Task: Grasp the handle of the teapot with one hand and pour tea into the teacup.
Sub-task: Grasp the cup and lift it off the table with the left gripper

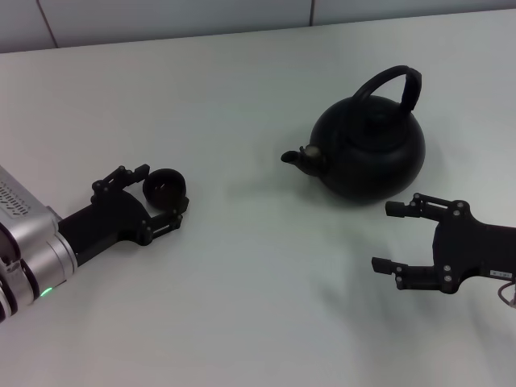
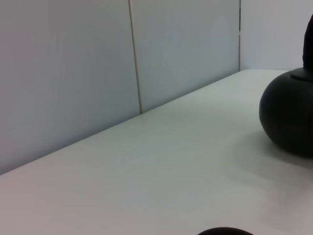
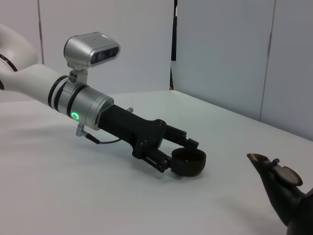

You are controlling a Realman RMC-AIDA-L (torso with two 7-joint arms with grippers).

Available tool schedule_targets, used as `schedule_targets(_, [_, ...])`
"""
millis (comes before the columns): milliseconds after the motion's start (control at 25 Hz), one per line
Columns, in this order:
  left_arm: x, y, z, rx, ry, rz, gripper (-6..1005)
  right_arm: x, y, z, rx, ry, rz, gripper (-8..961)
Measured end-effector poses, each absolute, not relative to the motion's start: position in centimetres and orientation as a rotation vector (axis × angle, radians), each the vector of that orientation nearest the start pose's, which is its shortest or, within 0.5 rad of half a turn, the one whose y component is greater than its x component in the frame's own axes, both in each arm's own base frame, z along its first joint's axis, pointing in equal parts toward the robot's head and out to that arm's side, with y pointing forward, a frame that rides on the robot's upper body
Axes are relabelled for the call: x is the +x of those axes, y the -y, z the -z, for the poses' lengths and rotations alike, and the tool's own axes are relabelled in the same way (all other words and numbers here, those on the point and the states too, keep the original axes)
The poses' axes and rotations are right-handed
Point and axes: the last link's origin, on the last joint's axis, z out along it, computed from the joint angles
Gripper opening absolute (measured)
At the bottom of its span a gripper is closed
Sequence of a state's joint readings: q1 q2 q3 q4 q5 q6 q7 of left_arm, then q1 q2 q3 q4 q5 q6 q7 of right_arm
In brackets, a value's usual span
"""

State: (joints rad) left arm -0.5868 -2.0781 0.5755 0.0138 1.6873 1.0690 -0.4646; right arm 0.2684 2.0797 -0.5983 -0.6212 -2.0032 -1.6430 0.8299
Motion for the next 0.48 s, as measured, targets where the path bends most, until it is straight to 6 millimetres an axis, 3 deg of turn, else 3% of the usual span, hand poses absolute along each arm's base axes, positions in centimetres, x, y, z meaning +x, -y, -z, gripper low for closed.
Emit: schedule_targets(480, [-30.24, -32.2, 8.75, -2.396, 0.391, 0.497, 747, 33.48, -24.3, -0.4, -2.624, -0.259, -0.606, 823])
